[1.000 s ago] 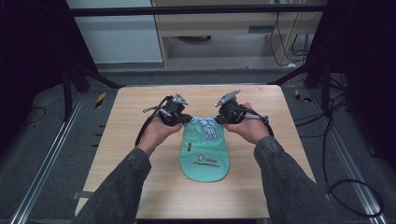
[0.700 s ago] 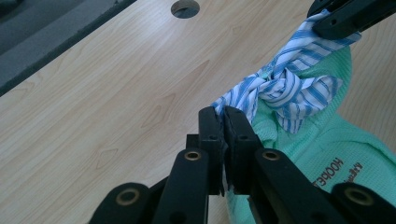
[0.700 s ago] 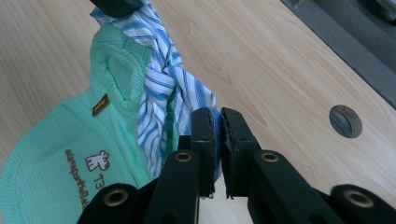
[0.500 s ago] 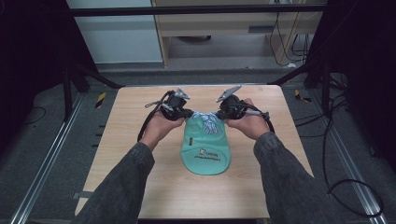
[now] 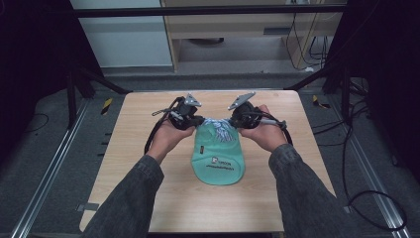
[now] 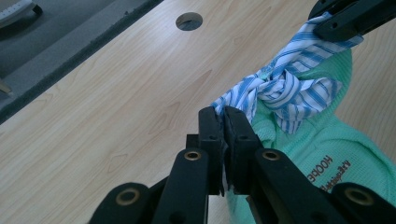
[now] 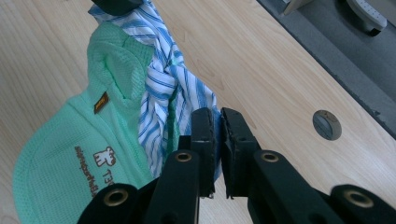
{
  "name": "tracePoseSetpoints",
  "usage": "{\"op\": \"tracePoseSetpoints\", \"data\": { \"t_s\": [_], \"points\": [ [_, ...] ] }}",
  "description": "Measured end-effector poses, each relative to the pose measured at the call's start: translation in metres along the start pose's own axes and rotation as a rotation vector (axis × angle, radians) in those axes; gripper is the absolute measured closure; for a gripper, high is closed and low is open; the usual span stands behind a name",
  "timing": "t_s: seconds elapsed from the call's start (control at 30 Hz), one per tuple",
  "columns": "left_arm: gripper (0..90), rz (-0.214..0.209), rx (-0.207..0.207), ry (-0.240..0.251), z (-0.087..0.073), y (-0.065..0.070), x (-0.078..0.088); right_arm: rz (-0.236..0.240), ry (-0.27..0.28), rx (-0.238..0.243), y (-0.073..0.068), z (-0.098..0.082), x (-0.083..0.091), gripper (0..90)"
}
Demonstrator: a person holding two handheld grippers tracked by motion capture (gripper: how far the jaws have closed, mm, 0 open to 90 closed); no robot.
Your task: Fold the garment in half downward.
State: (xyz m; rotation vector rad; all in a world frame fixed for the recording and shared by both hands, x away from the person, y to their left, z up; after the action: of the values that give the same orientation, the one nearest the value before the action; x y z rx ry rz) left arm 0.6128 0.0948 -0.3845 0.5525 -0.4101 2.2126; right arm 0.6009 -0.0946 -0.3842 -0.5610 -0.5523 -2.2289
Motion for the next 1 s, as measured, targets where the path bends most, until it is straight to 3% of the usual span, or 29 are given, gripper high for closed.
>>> {"op": "tracePoseSetpoints", "data": {
  "t_s": [0.33, 1.0],
  "points": [
    [86.7, 0.01, 0.021, -0.002, 0.005, -0.008, -0.012, -0.024, -0.003, -0.011, 0.011, 0.001, -0.008, 84.3],
    [86.7, 0.029, -0.014, -0.004, 0.012, -0.004, -0.016, -0.048, -0.01, 0.005, 0.016, 0.0, -0.006, 84.2]
  ]
}}
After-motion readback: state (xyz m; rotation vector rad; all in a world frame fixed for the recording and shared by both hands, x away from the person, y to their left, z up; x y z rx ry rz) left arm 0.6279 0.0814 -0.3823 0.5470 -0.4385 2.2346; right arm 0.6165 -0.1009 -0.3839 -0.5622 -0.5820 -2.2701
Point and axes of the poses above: each handheld gripper's, and its own axes: x roughly backward along the jaws, z roughly out of its top, y roughly to its right, the point moved 4 cm from there along -x, roughly forward along the jaws, and after that the axes turned 13 degrees about y, right-handed, at the moved point
